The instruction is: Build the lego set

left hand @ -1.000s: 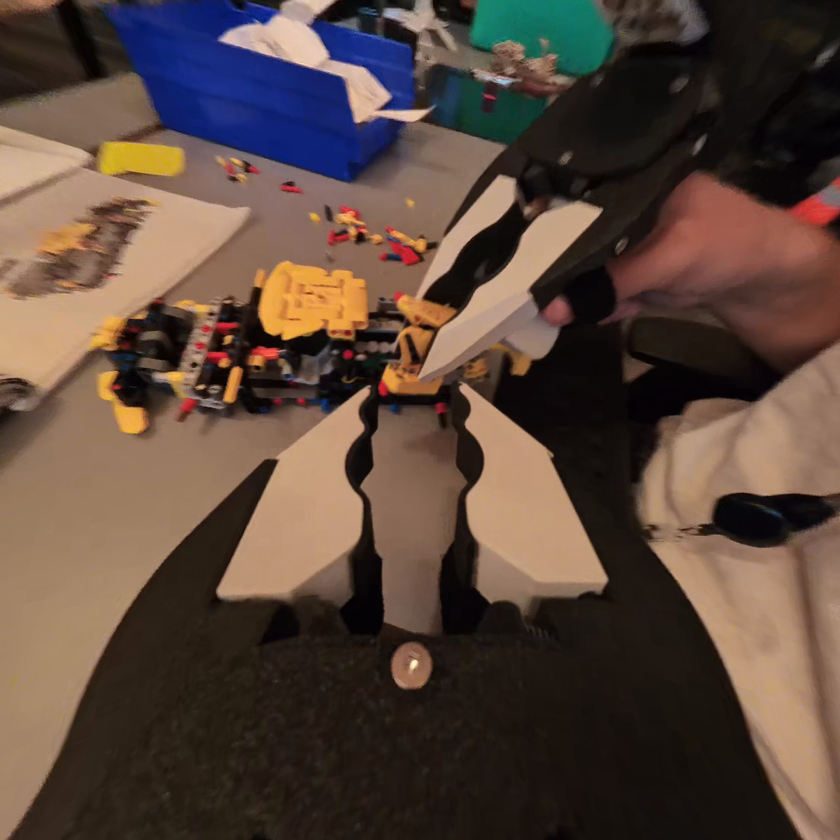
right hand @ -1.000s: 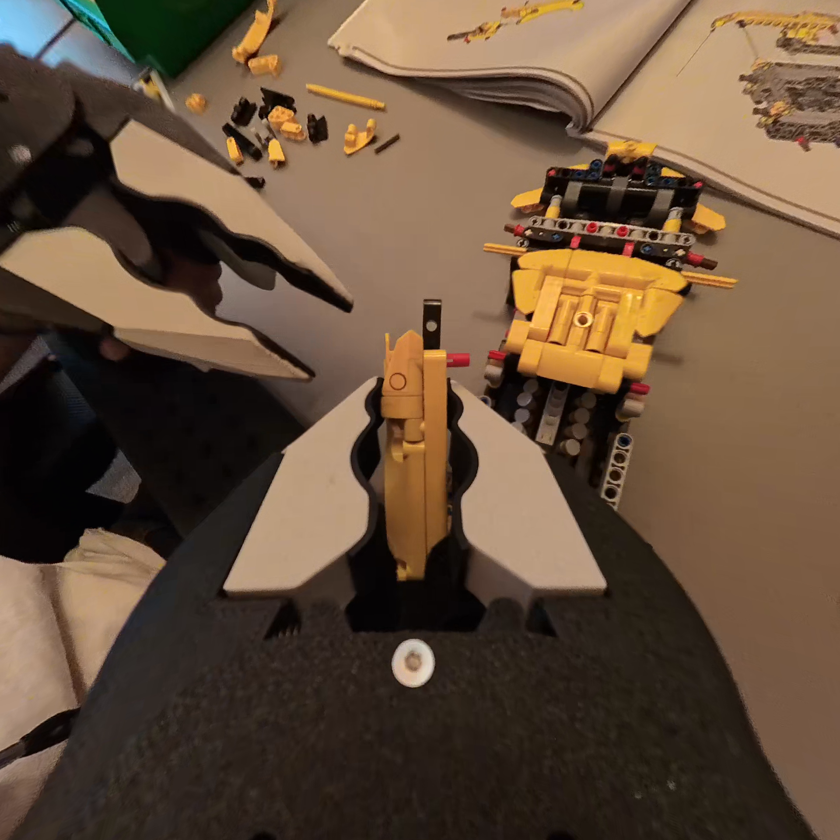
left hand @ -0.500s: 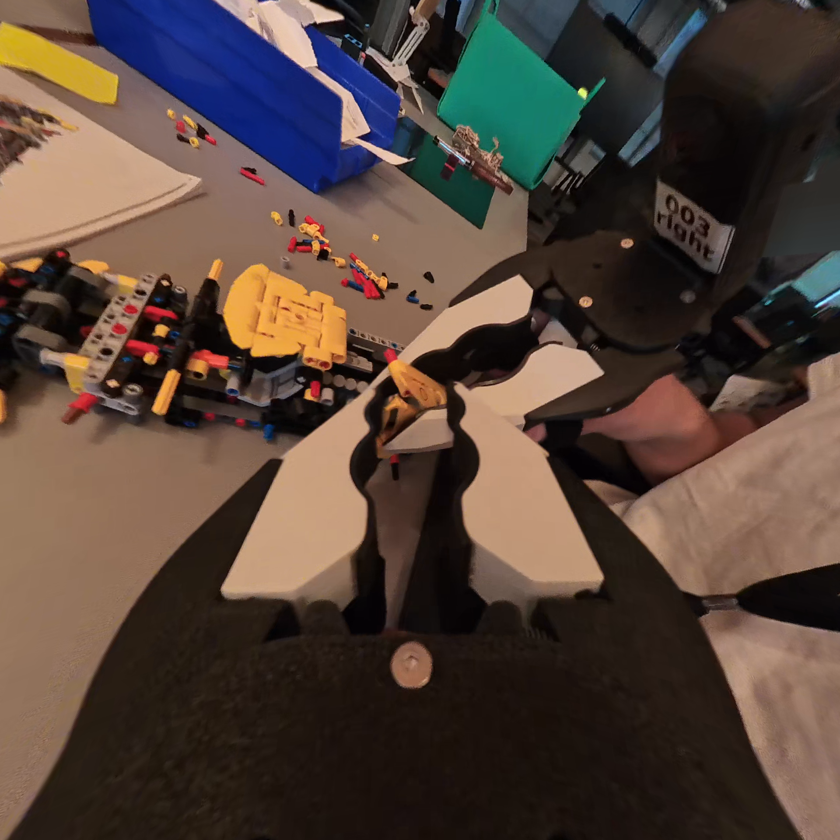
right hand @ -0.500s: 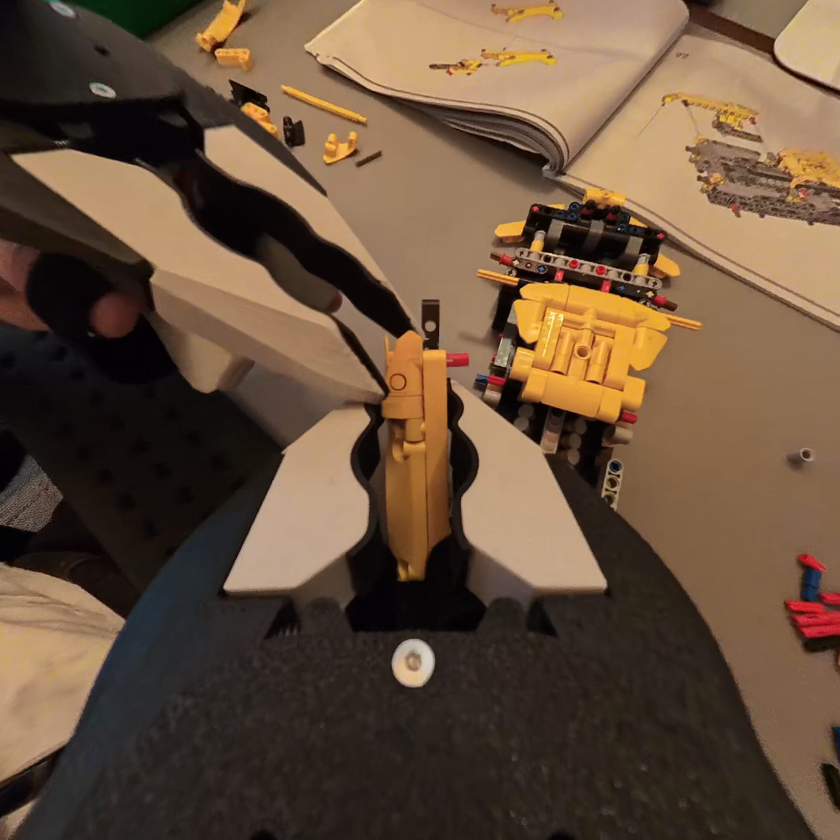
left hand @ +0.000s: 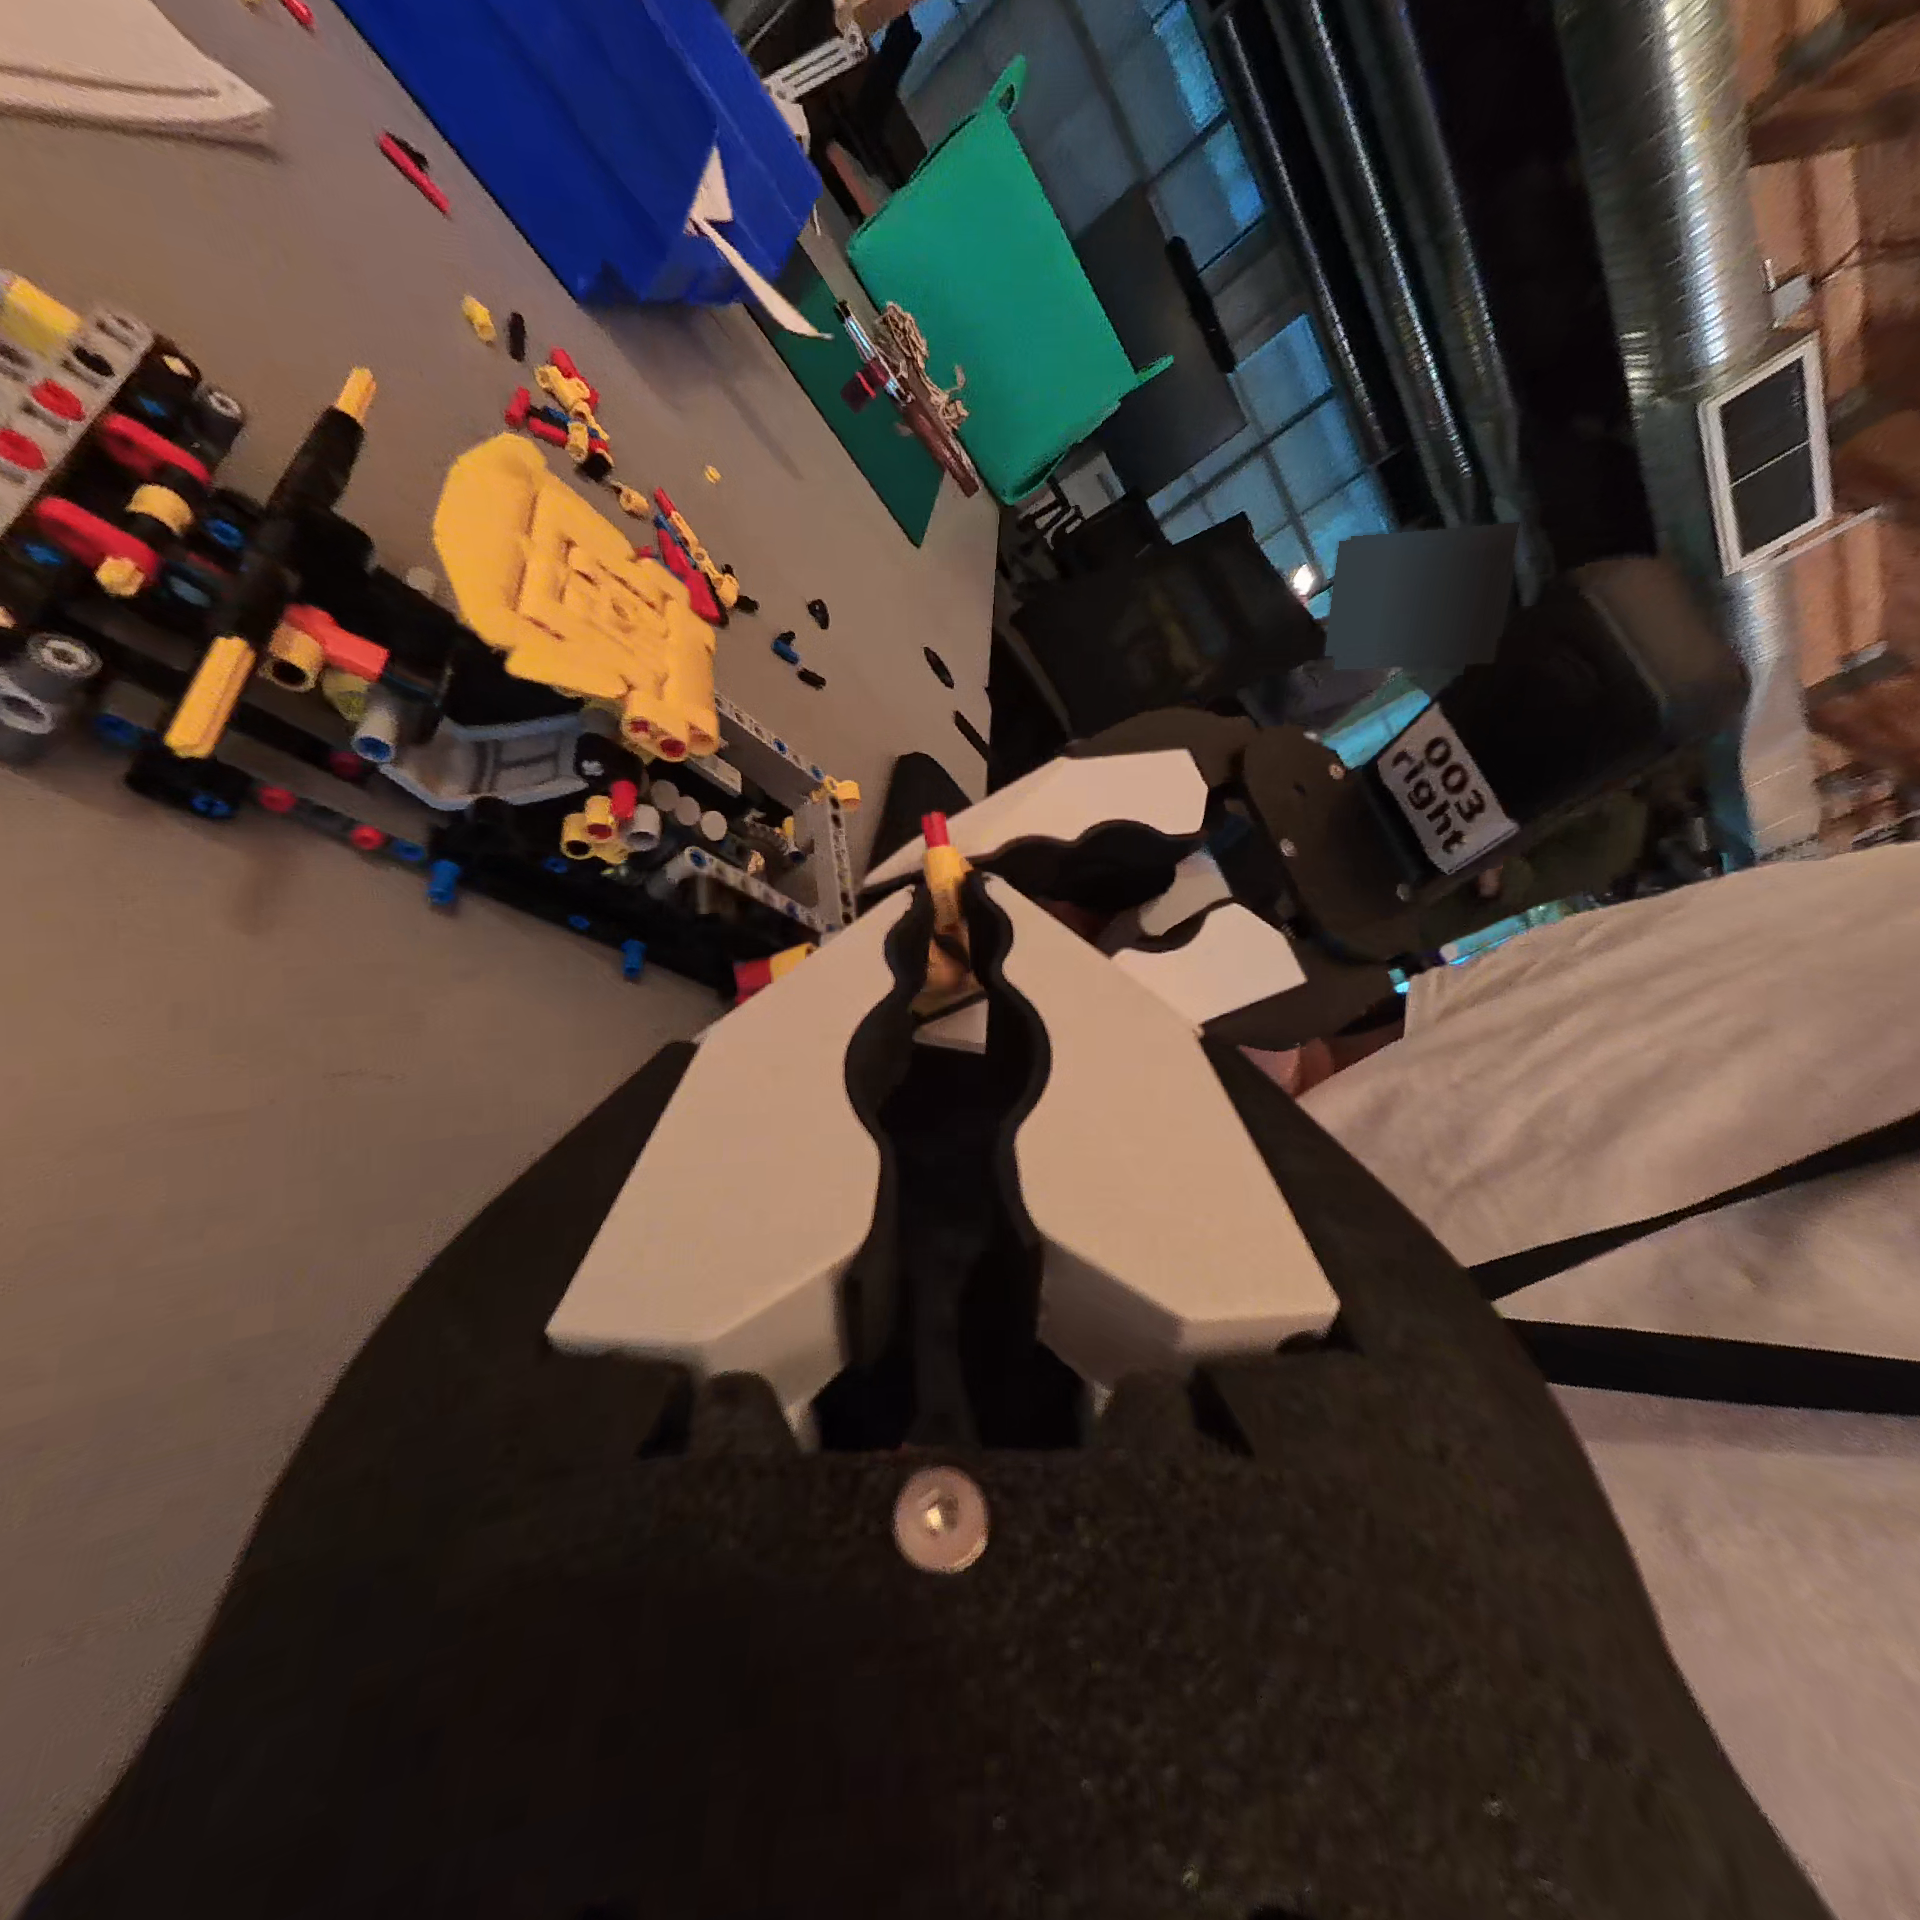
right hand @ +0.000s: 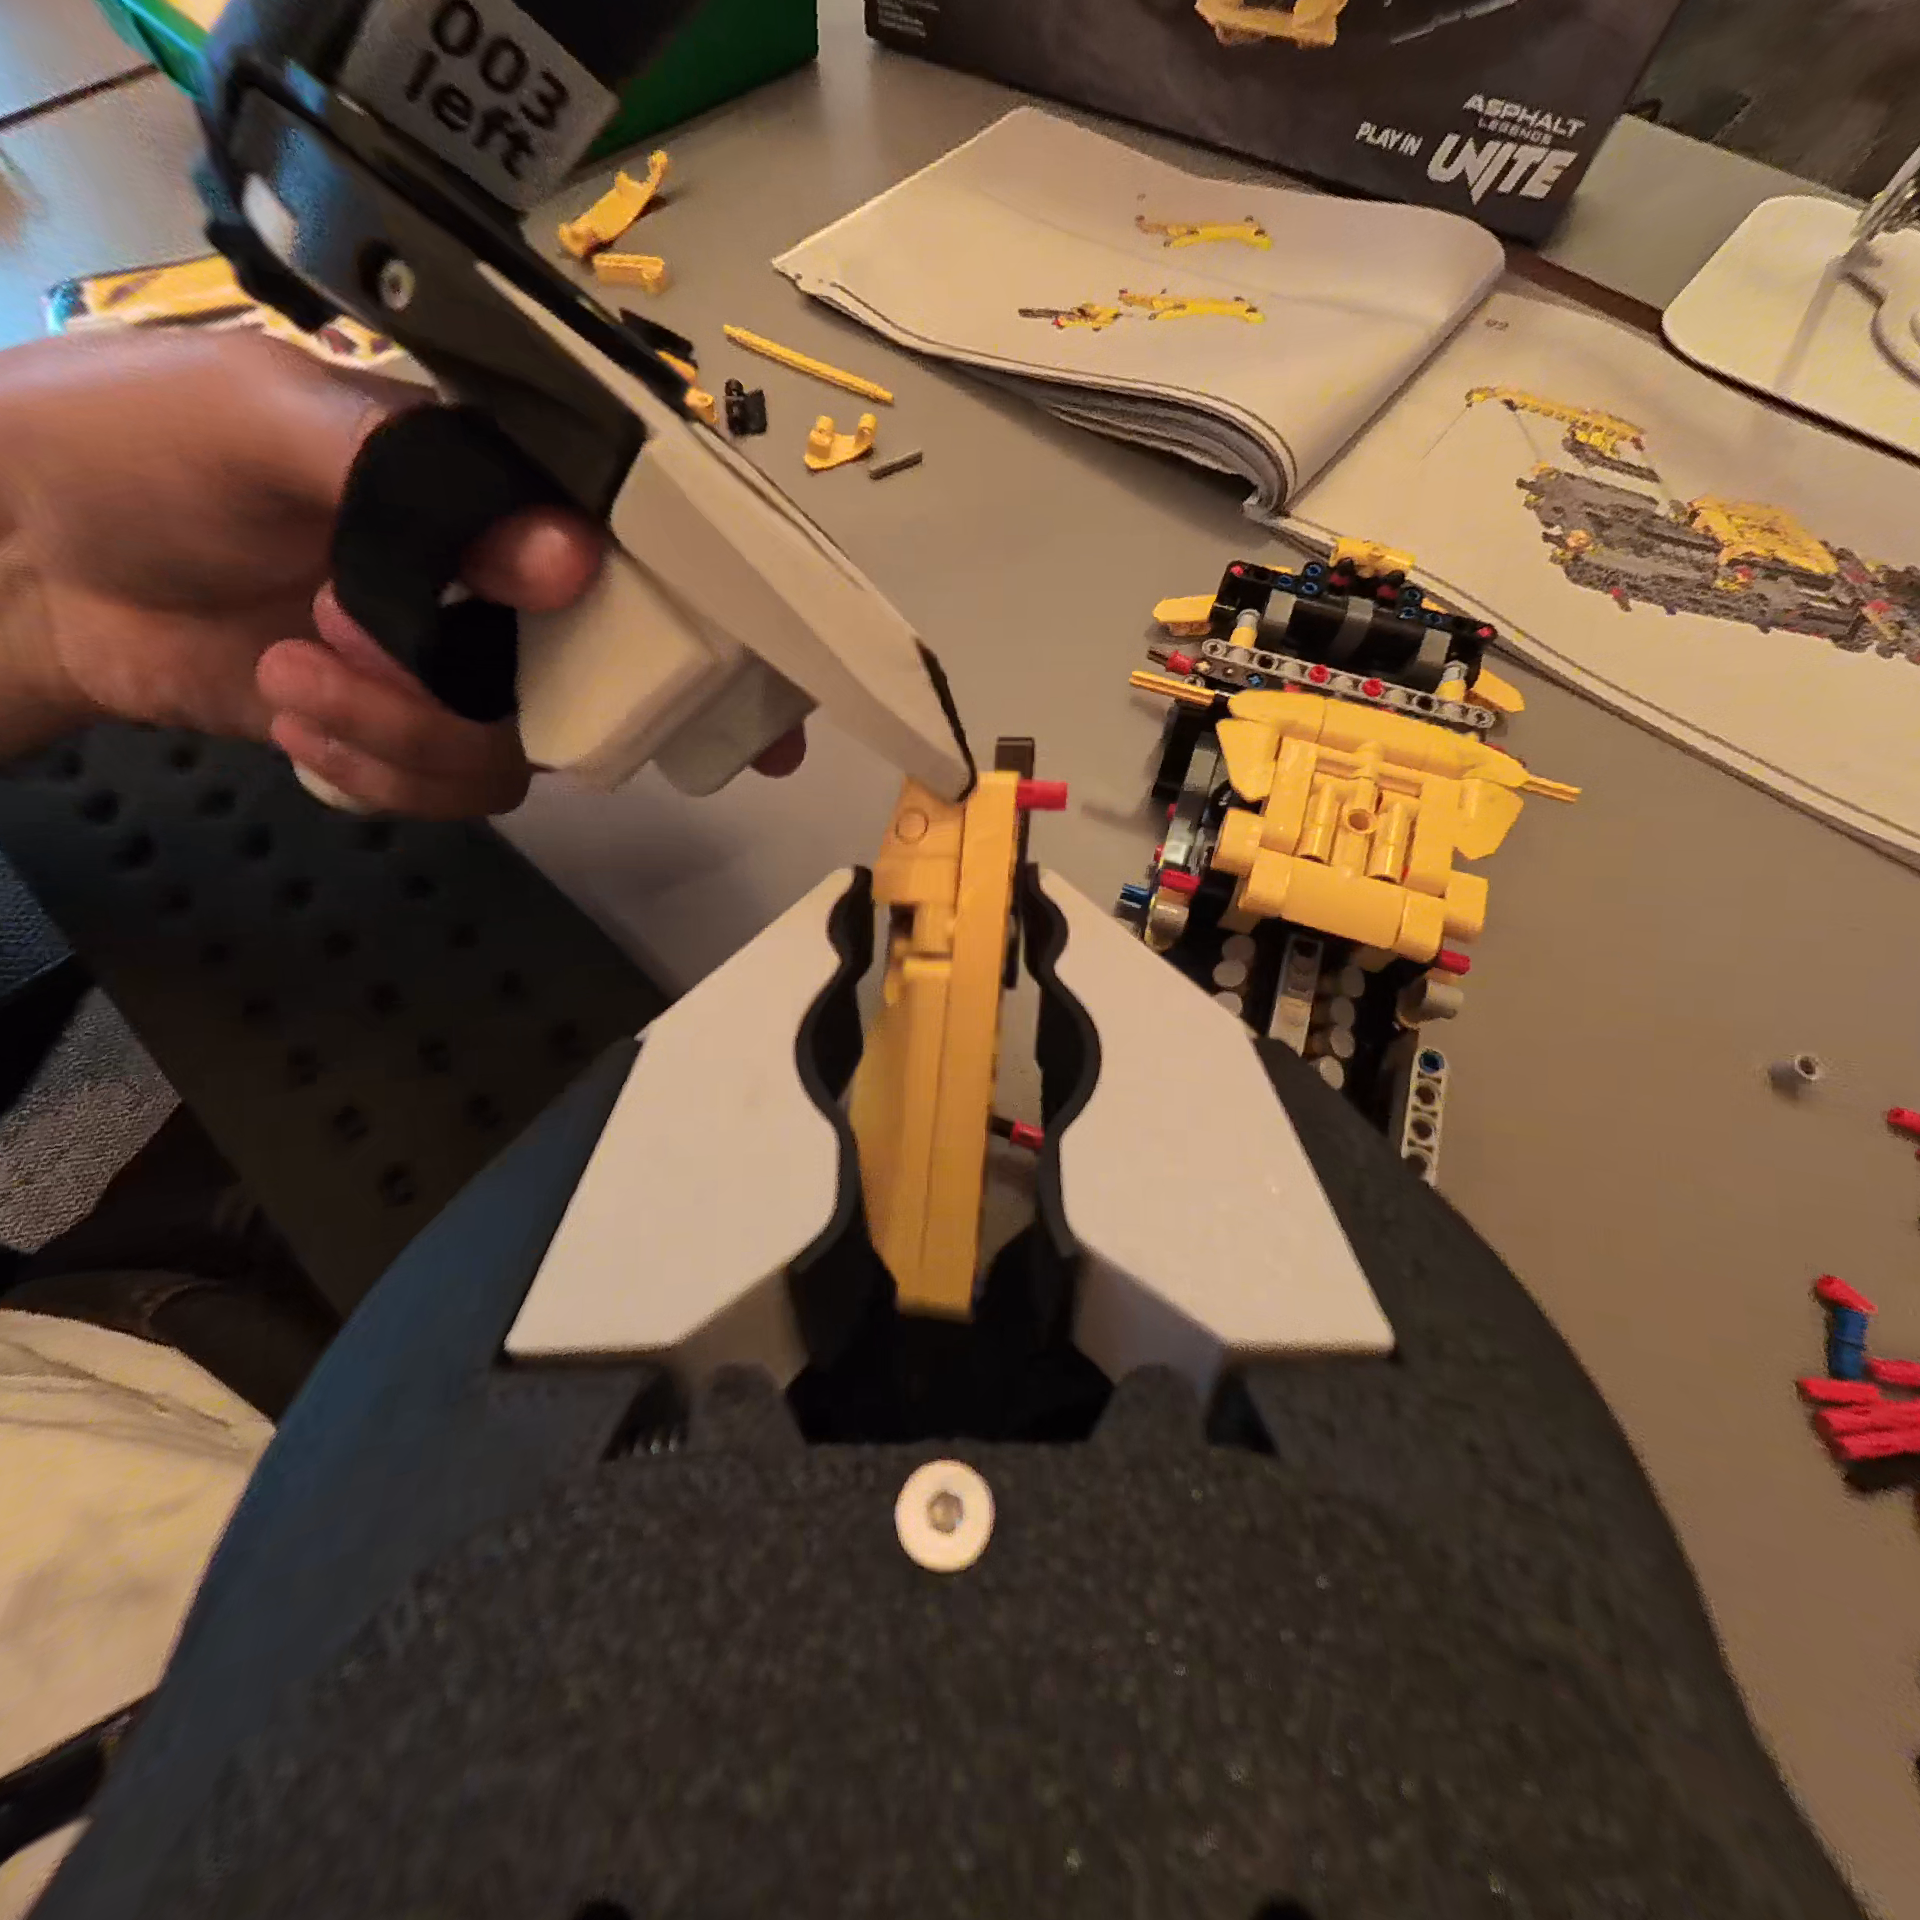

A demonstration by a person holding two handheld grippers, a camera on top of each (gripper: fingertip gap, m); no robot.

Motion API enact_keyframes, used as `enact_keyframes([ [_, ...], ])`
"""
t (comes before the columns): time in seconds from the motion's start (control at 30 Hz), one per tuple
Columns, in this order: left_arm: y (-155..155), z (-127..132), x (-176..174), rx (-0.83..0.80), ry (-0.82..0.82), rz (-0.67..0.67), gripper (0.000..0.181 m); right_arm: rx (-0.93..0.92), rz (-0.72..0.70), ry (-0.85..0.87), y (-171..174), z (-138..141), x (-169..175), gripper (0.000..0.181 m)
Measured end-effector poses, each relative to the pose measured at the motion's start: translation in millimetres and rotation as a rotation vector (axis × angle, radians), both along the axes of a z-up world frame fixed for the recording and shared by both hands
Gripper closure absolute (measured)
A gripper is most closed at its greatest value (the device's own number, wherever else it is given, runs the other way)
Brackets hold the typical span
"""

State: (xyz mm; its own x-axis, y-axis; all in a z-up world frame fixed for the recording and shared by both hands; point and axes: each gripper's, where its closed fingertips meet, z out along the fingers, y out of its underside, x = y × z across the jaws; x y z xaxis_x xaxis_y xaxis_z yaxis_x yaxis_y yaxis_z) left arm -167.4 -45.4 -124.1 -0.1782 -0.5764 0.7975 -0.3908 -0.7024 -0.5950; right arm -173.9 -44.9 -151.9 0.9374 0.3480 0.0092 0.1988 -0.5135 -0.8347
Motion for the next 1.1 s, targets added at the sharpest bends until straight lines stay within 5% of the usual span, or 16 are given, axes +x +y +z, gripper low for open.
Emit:
enact_keyframes([
  [0.43, 13, -18, 7, -0.101, 0.082, -0.013, 0.176, 0.002, -0.023, -0.015, -10, -13, 12, 0.158],
  [0.63, 15, -26, 11, 0.112, 0.086, 0.020, 0.173, -0.019, -0.042, 0.021, -8, -15, 18, 0.161],
  [0.73, 22, -30, 12, 0.284, 0.092, 0.059, 0.157, -0.041, -0.057, 0.054, -7, -17, 19, 0.161],
  [0.93, 25, -33, 7, 0.640, 0.048, 0.024, 0.154, -0.089, -0.085, 0.124, -4, -22, 23, 0.161],
  [1.1, 16, -43, 13, 0.530, 0.075, -0.066, 0.155, -0.118, -0.098, 0.127, -3, -29, 22, 0.161],
])
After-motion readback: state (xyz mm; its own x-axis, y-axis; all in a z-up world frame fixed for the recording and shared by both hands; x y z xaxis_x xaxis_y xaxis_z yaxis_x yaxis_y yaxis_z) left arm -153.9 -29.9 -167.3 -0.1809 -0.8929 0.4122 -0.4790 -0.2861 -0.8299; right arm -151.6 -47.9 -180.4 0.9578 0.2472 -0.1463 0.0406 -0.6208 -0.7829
